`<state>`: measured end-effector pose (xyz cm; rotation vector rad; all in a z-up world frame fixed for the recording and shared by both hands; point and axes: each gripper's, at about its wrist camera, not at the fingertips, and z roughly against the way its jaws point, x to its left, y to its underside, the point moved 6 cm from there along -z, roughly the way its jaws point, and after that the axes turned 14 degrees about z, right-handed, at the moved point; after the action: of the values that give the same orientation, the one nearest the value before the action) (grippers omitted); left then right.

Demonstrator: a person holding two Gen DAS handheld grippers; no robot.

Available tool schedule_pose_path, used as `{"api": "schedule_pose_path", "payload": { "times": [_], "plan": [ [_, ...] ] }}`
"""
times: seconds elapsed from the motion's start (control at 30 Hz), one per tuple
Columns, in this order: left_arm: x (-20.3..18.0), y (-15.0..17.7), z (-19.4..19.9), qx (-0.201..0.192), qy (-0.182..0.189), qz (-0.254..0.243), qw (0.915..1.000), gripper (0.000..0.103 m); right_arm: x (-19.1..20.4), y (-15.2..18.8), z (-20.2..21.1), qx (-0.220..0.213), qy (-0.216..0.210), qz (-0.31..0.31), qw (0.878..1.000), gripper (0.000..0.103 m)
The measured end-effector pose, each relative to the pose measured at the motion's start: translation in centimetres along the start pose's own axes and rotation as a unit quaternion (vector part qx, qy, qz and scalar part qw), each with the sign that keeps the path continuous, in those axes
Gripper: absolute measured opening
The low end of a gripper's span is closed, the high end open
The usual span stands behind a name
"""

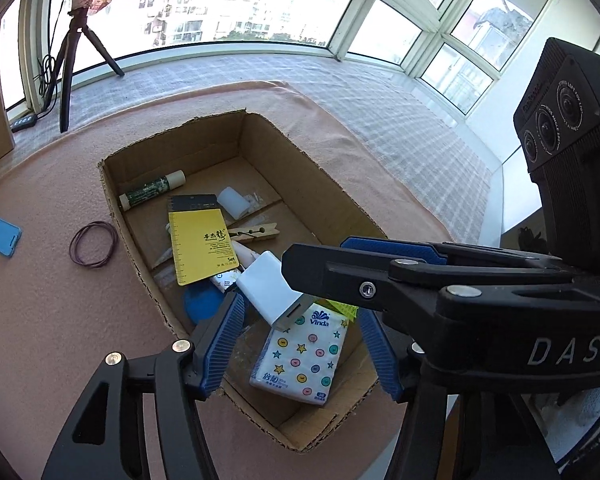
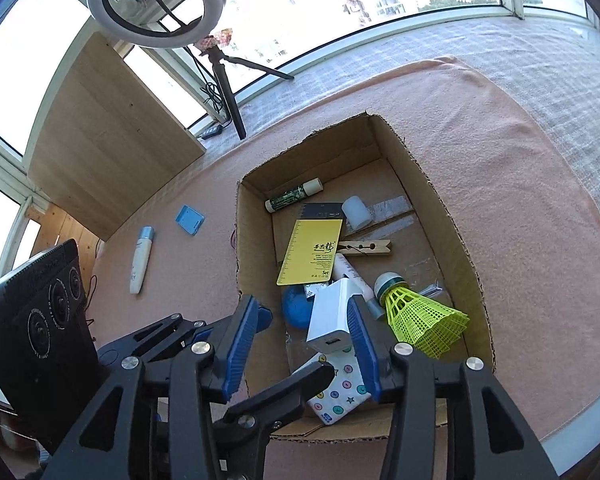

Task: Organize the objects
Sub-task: 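Carry the charger plug with the right tool into the box and release, then move the left tool toward the blue phone stand on the floor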

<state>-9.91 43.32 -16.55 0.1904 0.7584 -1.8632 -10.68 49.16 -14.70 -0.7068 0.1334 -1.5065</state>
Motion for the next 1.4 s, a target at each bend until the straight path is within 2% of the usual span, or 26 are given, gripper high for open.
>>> {"api": "schedule_pose_path", "payload": {
  "times": [0.3,0.47,0.67,0.83,1.03,1.17,1.4],
  "plan": [
    [1.3,0.1,1.2,-0.008,-0.005,0.013,0.9999,0.063,-0.2,-0.1,0.2,-0.004,0.007,-0.003,1.000,0.045],
    [3.5,0.5,2.4,-0.010,-0.021,0.027,0.9994,0.063,0.4,-0.4,0.1,-0.007,0.008,0.004,1.000,0.045],
    [8.8,1.2,5.7,-0.028,-0.046,0.062,0.9967,0.063,2.4,-1.6,-0.4,-0.011,-0.007,0.019,1.000,0.045],
    [15.4,2.4,8.9,-0.044,-0.076,0.119,0.9890,0.063,6.2,-3.4,-1.9,-0.002,-0.018,0.067,0.998,0.045],
    [22.5,4.0,13.0,-0.068,-0.109,0.175,0.9761,0.063,11.1,-5.1,-6.1,0.038,-0.037,0.122,0.991,0.045],
    [25.7,4.9,15.4,-0.085,-0.121,0.202,0.9681,0.063,13.1,-5.8,-10.0,0.086,-0.046,0.134,0.986,0.045],
    [28.9,6.6,18.1,-0.100,-0.126,0.224,0.9612,0.063,12.8,-7.1,-16.3,0.151,0.018,0.137,0.979,0.045]
  ]
}}
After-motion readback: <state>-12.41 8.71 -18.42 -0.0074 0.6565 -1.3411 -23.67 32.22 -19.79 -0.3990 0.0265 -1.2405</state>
